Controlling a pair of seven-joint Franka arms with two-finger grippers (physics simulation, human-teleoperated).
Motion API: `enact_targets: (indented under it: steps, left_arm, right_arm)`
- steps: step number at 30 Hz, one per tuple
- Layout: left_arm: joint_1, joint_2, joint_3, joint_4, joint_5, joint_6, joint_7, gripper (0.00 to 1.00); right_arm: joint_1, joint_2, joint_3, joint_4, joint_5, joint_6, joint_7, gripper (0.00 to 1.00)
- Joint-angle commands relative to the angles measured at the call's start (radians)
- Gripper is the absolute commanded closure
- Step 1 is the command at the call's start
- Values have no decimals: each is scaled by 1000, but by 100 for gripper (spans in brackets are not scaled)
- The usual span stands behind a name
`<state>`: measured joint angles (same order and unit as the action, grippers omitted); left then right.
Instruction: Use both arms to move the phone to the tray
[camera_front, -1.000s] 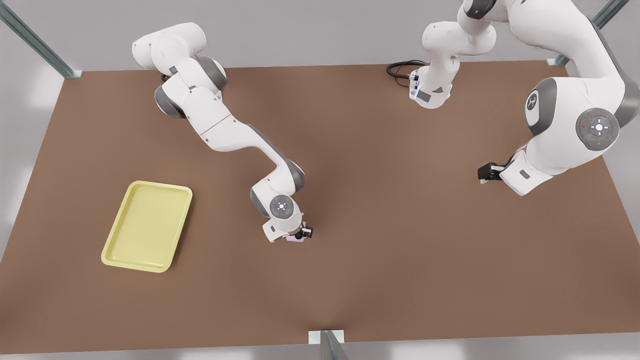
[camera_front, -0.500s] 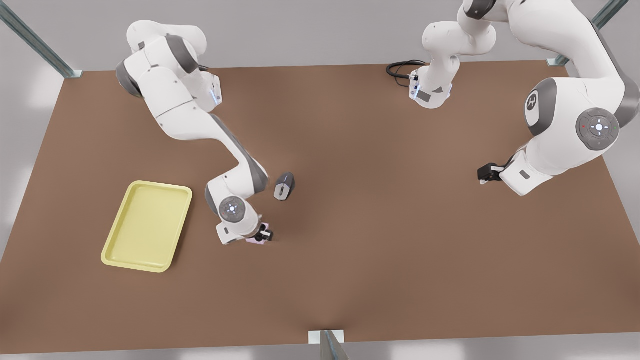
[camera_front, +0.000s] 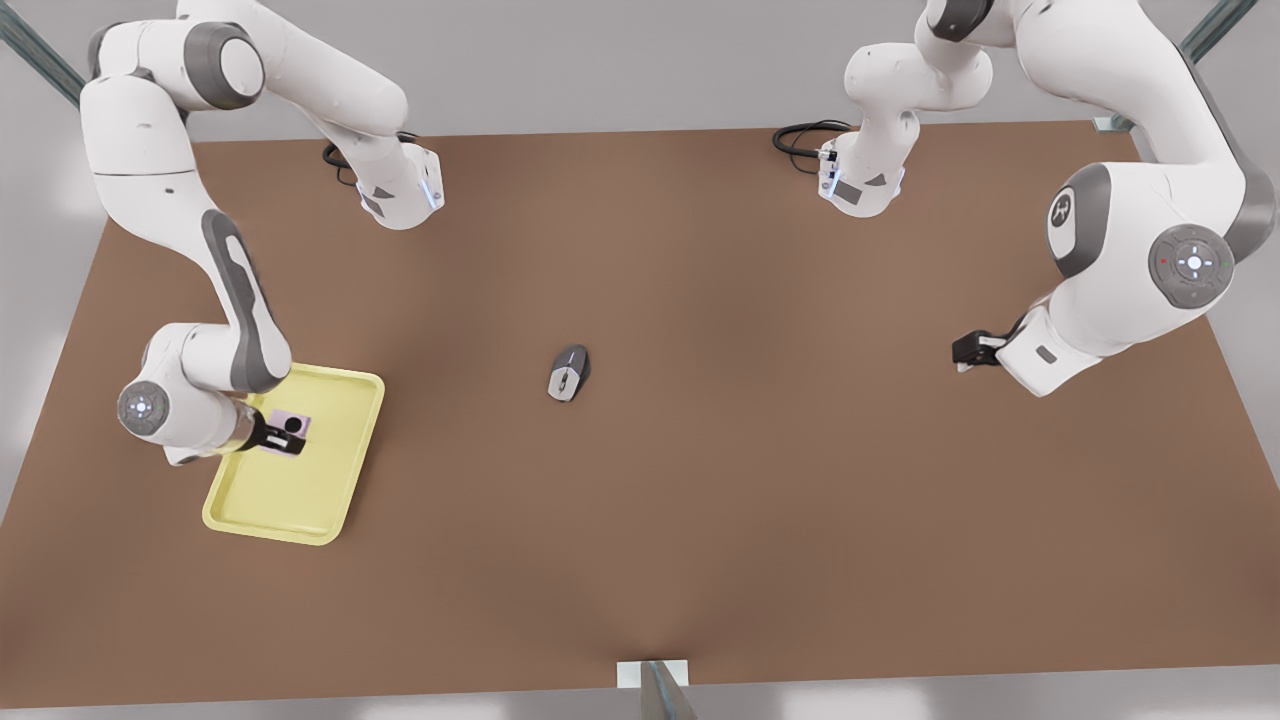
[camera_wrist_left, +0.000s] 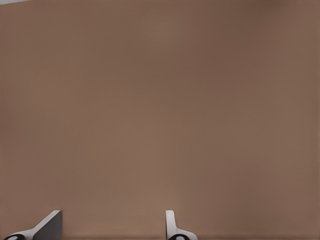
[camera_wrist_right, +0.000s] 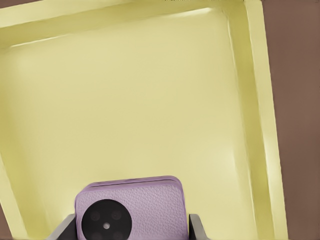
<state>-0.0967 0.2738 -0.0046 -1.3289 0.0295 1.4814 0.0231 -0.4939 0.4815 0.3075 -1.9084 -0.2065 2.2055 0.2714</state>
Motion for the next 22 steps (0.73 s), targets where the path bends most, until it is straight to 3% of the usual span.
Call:
enact_targets:
  steps: [1, 2, 6, 8, 10, 11, 13, 15, 16, 22]
  left_arm:
    - [0, -1, 0, 0, 0, 2, 0, 0]
    - [0, -1, 0, 0, 1, 3, 0, 0]
    - [0, 2, 0, 0, 1, 3, 0, 0]
    - [0, 2, 0, 0, 3, 3, 0, 0]
    - [0, 2, 0, 0, 3, 3, 0, 0]
    - [0, 2, 0, 2, 4, 3, -2, 0]
    - [-1, 2, 0, 2, 6, 3, -3, 0]
    - [-1, 2, 0, 2, 7, 3, -6, 0]
    - [-1, 2, 0, 2, 10, 3, -6, 0]
    - [-1, 4, 0, 2, 13, 3, -9, 0]
  right_arm:
    - [-6, 0, 1, 3, -8, -4, -667, 14]
    - [-3, 2, 1, 6, -8, -4, -666, 0]
    - [3, -8, 2, 15, -8, -12, -660, 0]
    - [9, -69, 42, 25, -8, -29, -653, 0]
    - [80, -107, 33, 109, -1, -217, -617, 0]
    - [138, -164, 19, 127, 7, -271, -536, 0]
    - [397, -234, -156, 297, 18, -504, -417, 0]
    - [394, -317, -160, 399, 18, -612, -380, 0]
    - [402, -356, -212, 411, 21, -624, -379, 0]
    - [440, -371, -237, 483, 52, -676, -374, 0]
